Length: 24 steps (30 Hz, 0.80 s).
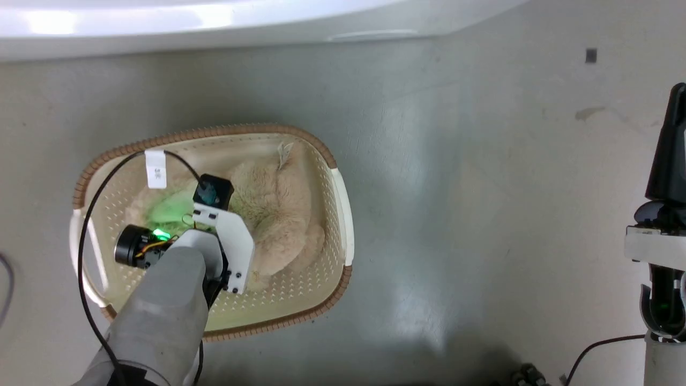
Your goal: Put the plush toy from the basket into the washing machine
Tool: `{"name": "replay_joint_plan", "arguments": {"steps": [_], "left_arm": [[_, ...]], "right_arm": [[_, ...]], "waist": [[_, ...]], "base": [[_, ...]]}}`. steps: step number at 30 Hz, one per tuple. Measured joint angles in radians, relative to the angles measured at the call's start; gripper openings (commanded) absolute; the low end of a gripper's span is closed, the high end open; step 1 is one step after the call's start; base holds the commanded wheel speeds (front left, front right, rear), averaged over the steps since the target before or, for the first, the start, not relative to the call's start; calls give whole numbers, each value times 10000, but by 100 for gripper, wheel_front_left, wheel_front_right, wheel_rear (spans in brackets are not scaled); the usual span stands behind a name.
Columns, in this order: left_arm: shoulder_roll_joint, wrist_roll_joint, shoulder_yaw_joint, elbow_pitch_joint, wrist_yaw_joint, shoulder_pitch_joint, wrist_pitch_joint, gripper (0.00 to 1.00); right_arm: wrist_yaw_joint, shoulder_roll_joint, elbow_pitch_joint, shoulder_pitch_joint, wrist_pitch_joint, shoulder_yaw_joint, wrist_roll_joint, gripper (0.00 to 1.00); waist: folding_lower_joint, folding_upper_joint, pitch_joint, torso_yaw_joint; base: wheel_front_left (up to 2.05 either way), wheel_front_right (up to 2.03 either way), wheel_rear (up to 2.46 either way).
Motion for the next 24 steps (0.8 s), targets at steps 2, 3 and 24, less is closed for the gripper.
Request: {"name": "replay_joint_plan", "arguments": {"steps": [2,3,24], "left_arm": [[-17,-65,-35,105,-73,63,-178,0],[-31,-100,-46,119,-84,123,-305,0],[-709,-560,-408,151,-479,2218,-3097,0]], "right_arm": [[0,0,73,10,-42,12,0,100],[0,0,104,33,-44,27,0,100],[0,0,500,1831,-46,713,-495,100]], "waist": [[0,0,-250,24],[0,0,-400,39],[-1,0,-4517,946]], "base": [[0,0,0],[0,0,0],[0,0,0]]}}
